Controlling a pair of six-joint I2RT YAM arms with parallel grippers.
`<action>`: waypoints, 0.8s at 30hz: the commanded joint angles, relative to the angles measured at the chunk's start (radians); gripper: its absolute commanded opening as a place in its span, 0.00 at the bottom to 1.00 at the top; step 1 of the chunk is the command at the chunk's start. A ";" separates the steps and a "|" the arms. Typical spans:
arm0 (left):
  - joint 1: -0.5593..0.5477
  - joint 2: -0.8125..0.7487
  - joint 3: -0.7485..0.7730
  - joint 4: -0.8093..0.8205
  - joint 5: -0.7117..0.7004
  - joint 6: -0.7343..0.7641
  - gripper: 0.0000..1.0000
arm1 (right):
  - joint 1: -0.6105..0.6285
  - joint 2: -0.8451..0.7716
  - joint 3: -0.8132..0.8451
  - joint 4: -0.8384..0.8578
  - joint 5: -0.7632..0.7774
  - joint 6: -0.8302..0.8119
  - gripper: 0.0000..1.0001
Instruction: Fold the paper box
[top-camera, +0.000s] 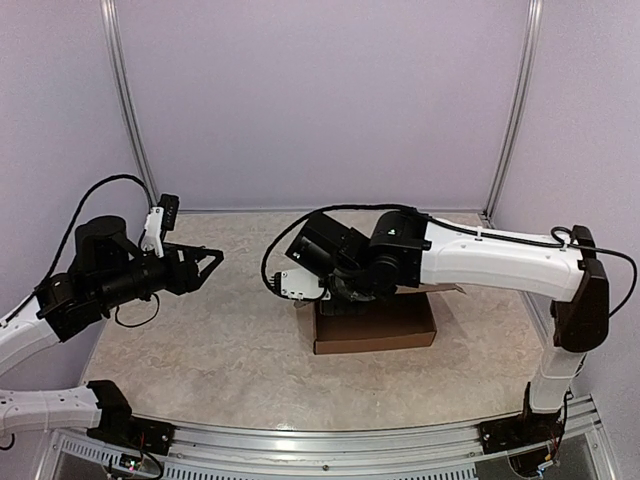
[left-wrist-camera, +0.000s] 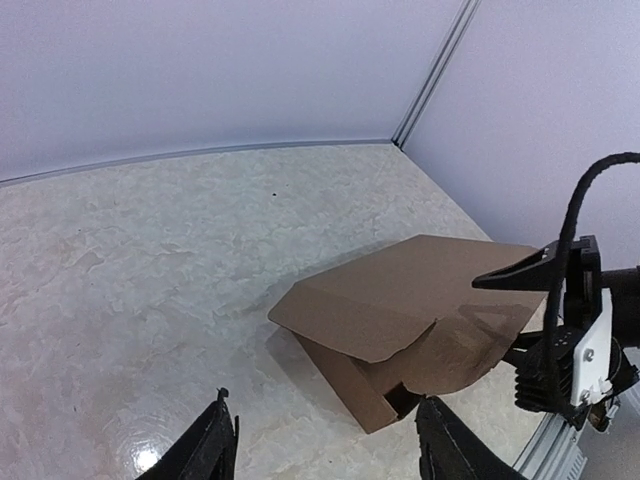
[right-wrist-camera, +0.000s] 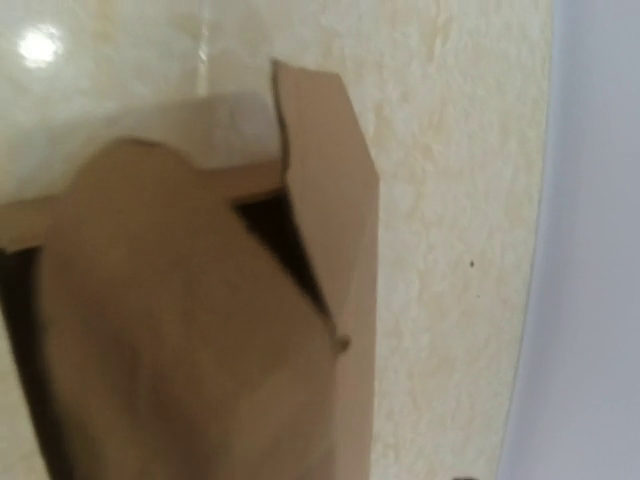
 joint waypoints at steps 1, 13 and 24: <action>0.007 0.019 -0.020 0.045 0.013 0.001 0.61 | -0.006 -0.146 -0.066 0.077 -0.086 0.036 0.59; 0.047 0.036 -0.062 0.179 0.066 -0.015 0.86 | -0.066 -0.437 -0.323 0.203 -0.276 0.172 0.67; -0.016 0.204 -0.033 0.187 -0.003 0.100 0.91 | -0.258 -0.770 -0.636 0.414 -0.397 0.420 0.77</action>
